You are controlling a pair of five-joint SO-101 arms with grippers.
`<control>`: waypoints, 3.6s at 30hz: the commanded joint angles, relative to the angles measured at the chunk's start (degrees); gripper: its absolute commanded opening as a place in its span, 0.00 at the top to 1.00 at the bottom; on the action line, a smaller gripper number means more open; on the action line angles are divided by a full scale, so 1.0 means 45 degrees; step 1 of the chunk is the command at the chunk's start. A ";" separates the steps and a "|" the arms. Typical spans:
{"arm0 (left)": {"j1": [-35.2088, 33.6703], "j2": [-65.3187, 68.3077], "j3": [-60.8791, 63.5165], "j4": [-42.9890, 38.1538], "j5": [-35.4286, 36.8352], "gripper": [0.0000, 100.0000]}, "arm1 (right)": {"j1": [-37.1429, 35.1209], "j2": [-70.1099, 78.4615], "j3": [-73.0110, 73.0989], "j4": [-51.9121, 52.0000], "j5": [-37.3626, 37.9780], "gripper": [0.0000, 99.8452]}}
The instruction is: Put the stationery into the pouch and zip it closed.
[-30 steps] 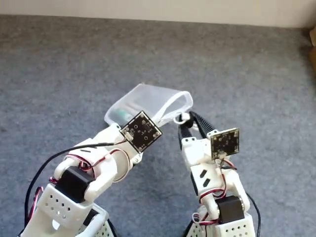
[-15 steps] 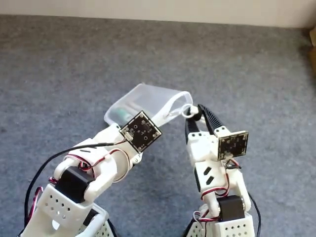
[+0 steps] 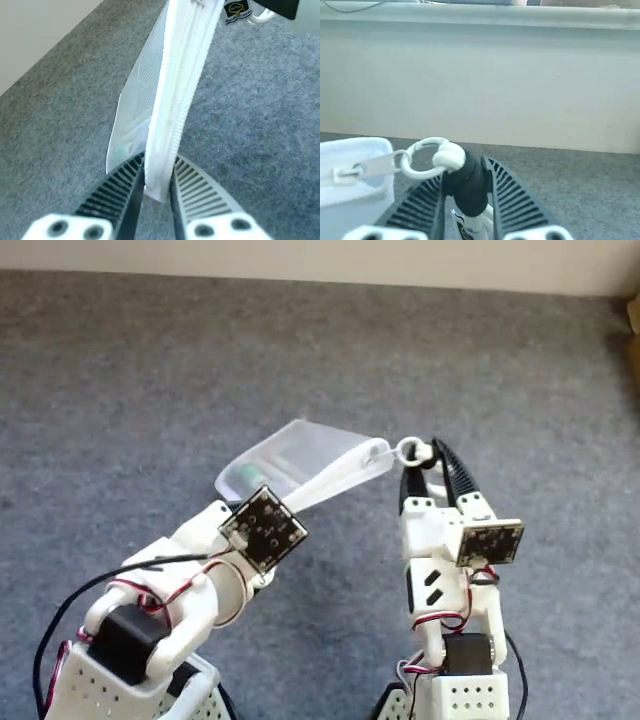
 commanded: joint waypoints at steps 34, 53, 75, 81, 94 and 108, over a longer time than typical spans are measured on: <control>-0.1123 -0.1983 0.2100 0.1055 -0.0078 0.85 | -0.1495 -0.0186 -0.4112 1.0989 -0.0039 0.80; -0.3018 -0.1963 0.3155 -0.0918 -0.0078 0.85 | -0.1612 -0.0068 -0.5226 1.3255 0.1641 0.80; -0.3897 -0.1963 0.1651 -0.0860 0.1035 0.85 | -0.1788 -0.0049 -0.3175 1.2103 0.0899 0.80; -0.3897 -0.1944 0.1104 -0.0430 0.1016 0.85 | -0.1768 -0.0029 -0.4327 1.2786 0.0840 0.80; -0.3839 -0.1924 -0.0674 0.1270 0.0547 0.85 | -0.1768 0.4601 -0.7902 1.4134 0.0840 0.80; -0.3819 0.4484 -0.5148 0.2208 0.0567 0.85 | -0.1827 0.4816 -0.8352 1.4349 0.0840 0.80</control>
